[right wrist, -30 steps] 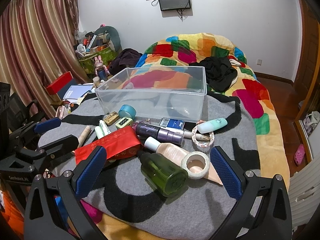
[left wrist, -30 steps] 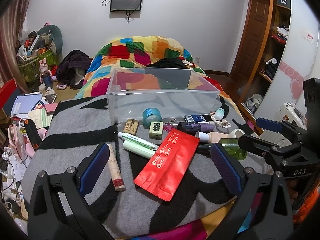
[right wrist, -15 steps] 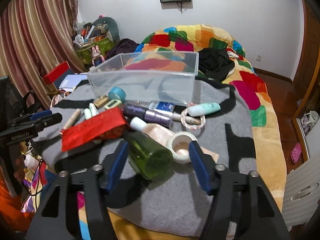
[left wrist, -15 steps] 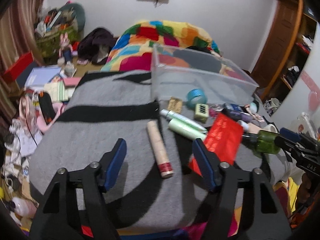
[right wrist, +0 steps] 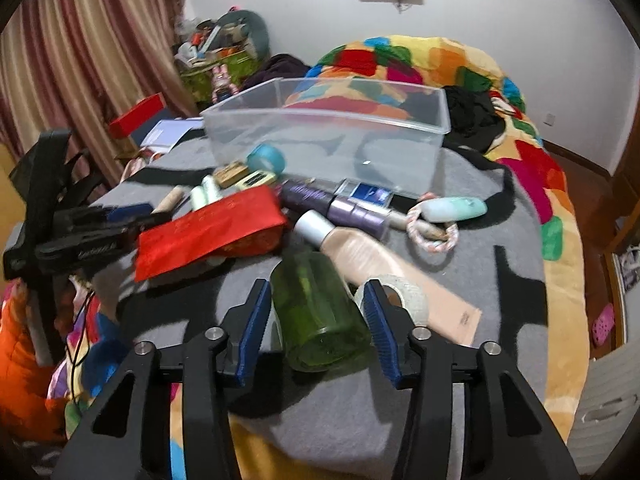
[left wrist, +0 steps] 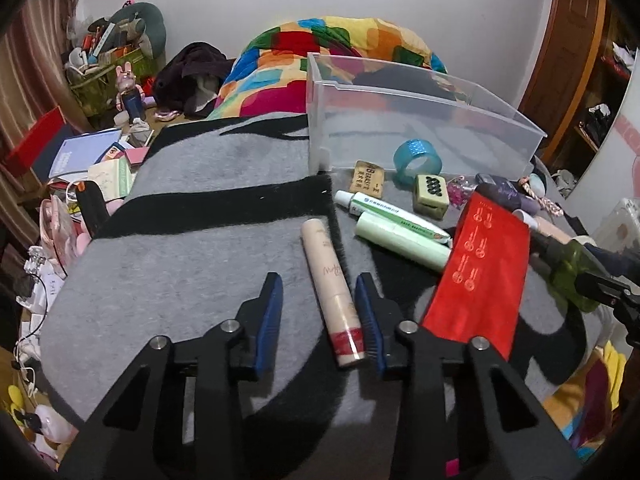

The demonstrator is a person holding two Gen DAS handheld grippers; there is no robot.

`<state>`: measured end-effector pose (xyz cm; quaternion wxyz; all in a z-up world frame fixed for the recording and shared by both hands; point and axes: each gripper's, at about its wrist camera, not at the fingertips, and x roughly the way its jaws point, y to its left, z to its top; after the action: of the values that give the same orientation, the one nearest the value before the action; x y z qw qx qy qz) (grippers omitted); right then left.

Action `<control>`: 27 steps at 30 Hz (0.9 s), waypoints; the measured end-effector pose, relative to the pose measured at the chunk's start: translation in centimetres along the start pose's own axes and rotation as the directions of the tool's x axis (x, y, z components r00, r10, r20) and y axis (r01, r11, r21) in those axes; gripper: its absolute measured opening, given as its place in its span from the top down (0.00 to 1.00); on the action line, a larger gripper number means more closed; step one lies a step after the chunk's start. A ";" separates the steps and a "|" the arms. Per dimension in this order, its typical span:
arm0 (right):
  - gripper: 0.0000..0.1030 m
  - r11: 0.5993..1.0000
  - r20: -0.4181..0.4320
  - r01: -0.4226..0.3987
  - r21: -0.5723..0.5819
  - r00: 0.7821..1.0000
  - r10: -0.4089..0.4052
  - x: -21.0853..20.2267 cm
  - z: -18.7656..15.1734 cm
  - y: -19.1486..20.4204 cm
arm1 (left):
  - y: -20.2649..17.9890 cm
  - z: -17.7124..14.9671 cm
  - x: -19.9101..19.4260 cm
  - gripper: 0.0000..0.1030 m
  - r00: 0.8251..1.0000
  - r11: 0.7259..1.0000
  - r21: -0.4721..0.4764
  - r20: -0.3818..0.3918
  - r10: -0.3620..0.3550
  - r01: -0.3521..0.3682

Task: Organize objects
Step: 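Grasp the beige red-capped tube with the left tool while the right tool grasps the green bottle, then carry both items into the clear box and open both tools to release them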

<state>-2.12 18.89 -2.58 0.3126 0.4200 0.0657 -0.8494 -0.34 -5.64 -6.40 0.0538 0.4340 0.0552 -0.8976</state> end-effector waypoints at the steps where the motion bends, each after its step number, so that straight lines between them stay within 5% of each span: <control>1: 0.61 1.000 -0.004 -0.005 0.002 1.000 0.005 0.1 -0.1 0.0 | 0.2 0.0 -0.1 0.67 1.000 1.000 0.001 0.002 0.001 -0.001; 7: 0.61 0.999 -0.001 -0.026 0.040 1.000 0.026 0.8 0.5 -0.5 | 0.0 0.2 0.4 0.68 1.000 1.000 0.012 0.021 0.015 -0.015; 10: 0.61 0.999 0.003 -0.014 0.048 1.000 0.014 0.8 0.6 -0.3 | -0.5 0.4 0.8 0.86 0.999 0.999 0.026 0.037 0.027 -0.028; 18: 0.62 0.998 0.053 0.006 0.067 0.999 -0.010 -1.2 1.1 -0.8 | 0.4 1.4 -0.7 0.86 0.998 1.000 -0.003 0.063 -0.012 0.013; 27: 0.62 0.997 0.171 -0.003 0.083 0.985 -0.011 -2.9 5.8 -1.7 | -0.1 6.2 -3.1 0.86 0.985 0.998 0.022 0.162 -0.064 0.061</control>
<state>-5.71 19.45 3.00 0.2974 0.3580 0.0040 -0.8851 -3.21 -6.30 -0.16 0.0262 0.3579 0.0565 -0.9317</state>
